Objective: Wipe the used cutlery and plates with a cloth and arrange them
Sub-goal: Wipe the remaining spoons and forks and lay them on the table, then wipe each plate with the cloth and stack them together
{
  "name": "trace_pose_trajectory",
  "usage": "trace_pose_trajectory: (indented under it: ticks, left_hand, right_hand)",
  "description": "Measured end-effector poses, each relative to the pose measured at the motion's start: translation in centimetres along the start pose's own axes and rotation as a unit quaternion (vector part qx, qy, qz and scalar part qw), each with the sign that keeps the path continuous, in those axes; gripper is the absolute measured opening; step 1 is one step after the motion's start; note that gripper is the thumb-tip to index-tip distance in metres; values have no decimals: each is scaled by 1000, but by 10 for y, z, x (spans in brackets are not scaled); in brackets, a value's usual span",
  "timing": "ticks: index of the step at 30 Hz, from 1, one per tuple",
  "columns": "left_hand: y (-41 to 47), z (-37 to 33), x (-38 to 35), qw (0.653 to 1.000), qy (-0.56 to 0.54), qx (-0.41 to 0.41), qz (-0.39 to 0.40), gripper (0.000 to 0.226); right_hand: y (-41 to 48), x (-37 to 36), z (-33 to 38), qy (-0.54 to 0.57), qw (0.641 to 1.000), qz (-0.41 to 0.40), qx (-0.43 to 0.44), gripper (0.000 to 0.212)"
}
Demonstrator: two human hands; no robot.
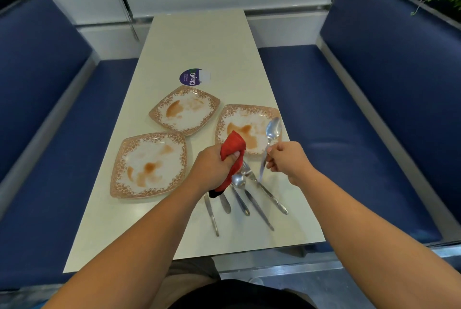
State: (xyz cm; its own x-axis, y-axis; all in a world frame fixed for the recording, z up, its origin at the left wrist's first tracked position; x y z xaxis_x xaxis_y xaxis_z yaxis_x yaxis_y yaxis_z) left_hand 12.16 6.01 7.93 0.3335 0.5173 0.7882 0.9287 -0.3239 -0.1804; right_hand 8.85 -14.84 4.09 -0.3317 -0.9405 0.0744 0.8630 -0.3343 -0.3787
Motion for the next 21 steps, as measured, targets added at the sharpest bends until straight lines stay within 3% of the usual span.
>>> trace_pose_trajectory:
  ticks: [4,8,11,14,21]
  left_hand:
    - [2,8,7,1000,-22,6,-11,18]
    - [2,10,9,1000,-21,8,-18,19]
    - [1,15,7,999,-25,20,-11,19]
    - [2,19,4,999,-36,26,-6,21]
    - [3,31,5,998,-41,41,-5,27]
  right_hand:
    - [6,10,-30,-172,984,27,-42,25]
    - [-2,6,-46,-365,926,83,-55,26]
    - [-3,3,-56,-393,911,101,-74,24]
    - [1,1,-61,-368,922,94,-72,10]
    - [0,1,-66,-454,886,68,-61,26]
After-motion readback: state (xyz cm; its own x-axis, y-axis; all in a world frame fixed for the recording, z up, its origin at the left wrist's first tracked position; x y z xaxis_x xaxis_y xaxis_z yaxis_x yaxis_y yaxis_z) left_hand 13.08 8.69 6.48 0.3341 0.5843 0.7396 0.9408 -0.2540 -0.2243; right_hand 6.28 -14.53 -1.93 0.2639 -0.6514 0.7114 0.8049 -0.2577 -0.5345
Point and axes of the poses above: each hand's wrist, its own y-axis towards the middle knuckle, its own x-axis out of the back of the hand, z = x × y, the point moved 9 cm from there along y, towards the middle knuckle, and after that the axes turned 15 degrees about y, right-handed, at the moved point
